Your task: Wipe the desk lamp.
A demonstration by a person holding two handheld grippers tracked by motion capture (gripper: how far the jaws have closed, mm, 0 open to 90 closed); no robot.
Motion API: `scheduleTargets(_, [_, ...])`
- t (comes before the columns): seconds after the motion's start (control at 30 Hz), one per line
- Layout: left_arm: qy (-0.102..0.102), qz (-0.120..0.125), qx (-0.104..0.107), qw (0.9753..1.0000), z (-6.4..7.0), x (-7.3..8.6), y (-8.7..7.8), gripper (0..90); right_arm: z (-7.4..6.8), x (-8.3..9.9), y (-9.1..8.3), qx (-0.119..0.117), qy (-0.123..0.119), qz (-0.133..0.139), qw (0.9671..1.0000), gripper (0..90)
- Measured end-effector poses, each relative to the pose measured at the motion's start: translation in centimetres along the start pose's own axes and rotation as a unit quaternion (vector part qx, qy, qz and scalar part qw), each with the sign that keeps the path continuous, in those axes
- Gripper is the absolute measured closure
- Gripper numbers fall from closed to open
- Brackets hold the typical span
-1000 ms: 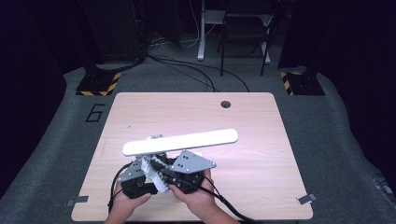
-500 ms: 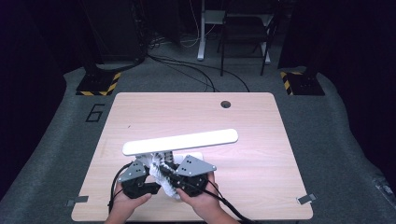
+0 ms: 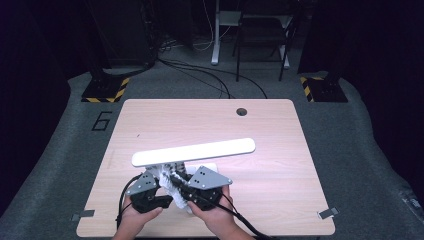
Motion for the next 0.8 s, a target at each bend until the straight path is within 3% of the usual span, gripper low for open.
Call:
scheduleTargets(0.2, [-0.010, 0.007, 0.000, 0.9999, 0.1, -0.1, 0.1, 53.9, -0.4, -1.3, -0.1, -0.006, -0.005, 0.014, 0.9999, 79.4])
scheduleTargets(0.8, [-0.008, 0.013, -0.005, 0.9999, 0.1, -0.1, 0.2, 53.9, -0.8, -3.1, -0.4, -0.006, -0.005, 0.036, 0.9993, 78.4])
Point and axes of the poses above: each handheld gripper's, and its own axes: y roughly forward along the jaws, x roughly out of its underside, z roughly to its right, the point moved 7 cm from there along y, roughly forward along the jaws
